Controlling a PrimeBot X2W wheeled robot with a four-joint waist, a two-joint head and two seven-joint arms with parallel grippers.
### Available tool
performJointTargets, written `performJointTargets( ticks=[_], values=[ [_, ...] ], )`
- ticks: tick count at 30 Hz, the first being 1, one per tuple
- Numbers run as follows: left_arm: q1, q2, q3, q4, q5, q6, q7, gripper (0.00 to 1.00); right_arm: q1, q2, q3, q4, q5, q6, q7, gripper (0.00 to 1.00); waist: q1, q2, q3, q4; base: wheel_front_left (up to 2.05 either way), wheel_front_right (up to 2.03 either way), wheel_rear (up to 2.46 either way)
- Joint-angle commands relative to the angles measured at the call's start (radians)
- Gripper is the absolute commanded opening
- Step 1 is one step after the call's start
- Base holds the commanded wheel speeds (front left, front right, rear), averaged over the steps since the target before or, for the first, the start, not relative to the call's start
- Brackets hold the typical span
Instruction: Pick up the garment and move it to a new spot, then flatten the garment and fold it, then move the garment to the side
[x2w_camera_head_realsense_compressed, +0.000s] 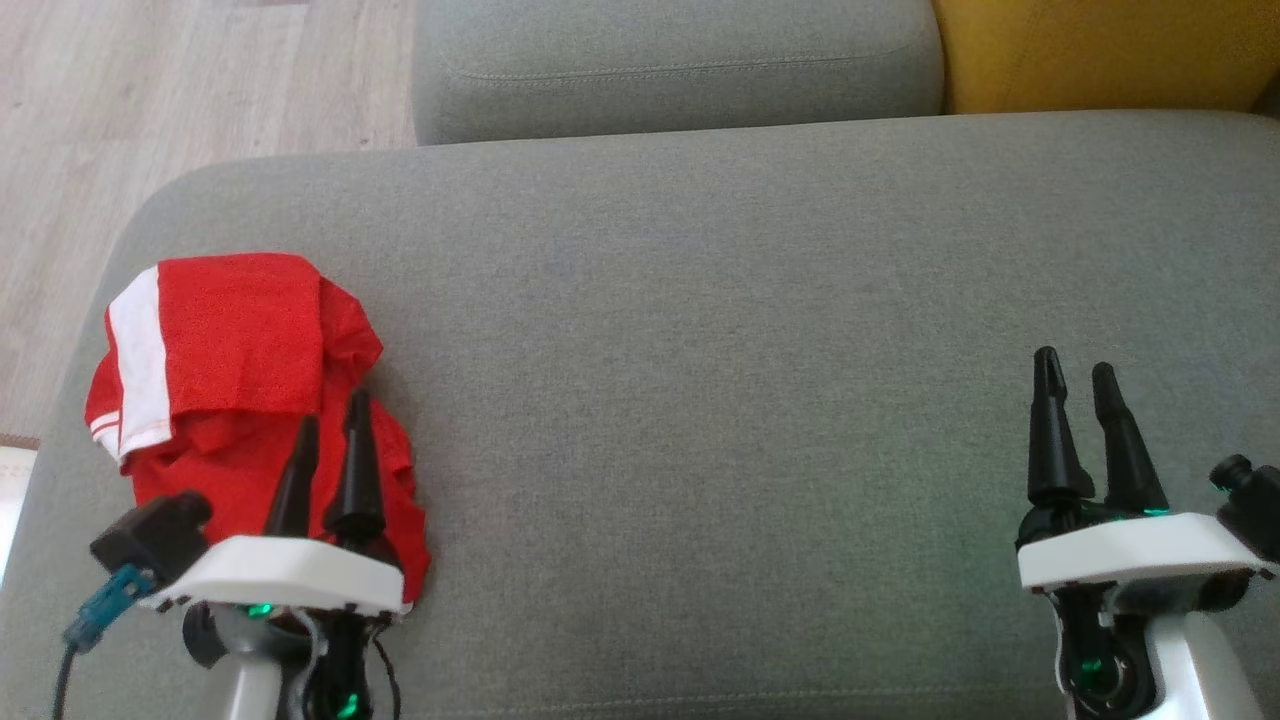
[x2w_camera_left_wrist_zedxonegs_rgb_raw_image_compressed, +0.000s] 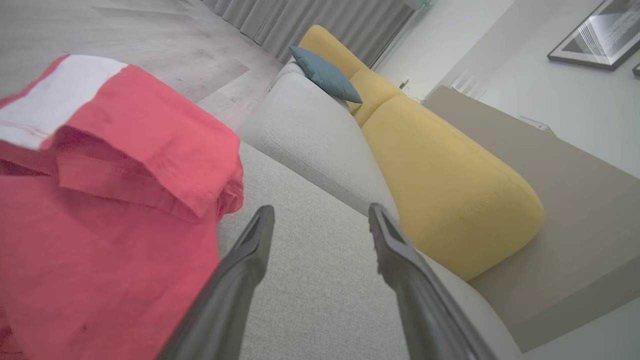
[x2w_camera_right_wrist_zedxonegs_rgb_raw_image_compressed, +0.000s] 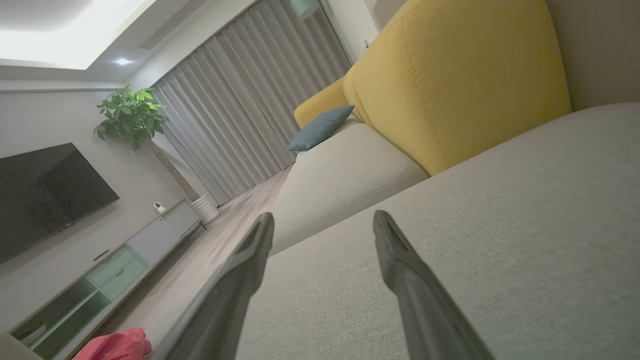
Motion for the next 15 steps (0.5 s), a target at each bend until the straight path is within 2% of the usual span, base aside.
performJointTargets(
  ticks=[1, 6, 15],
  values=[
    [-0.045, 0.015, 0.005, -0.048, 0.041, 0.01, -0.014, 1.0, -0.035, -0.008, 0.018, -0.046, -0.043, 0.005, -0.017, 1.0, 0.0, 0.0, 0.0, -0.003, 0.0, 0.0, 0.0],
    [-0.05, 0.025, -0.021, -0.056, 0.105, 0.03, -0.025, 1.0, -0.036, -0.008, 0.021, -0.054, -0.104, 0.005, -0.029, 1.0, 0.0, 0.0, 0.001, -0.009, 0.0, 0.0, 0.0],
    [-0.062, 0.066, -0.095, -0.072, 0.253, 0.1, -0.054, 1.0, -0.036, -0.008, 0.029, -0.079, -0.243, 0.005, -0.058, 1.0, 0.0, 0.0, 0.003, -0.016, 0.0, 0.0, 0.0]
  ],
)
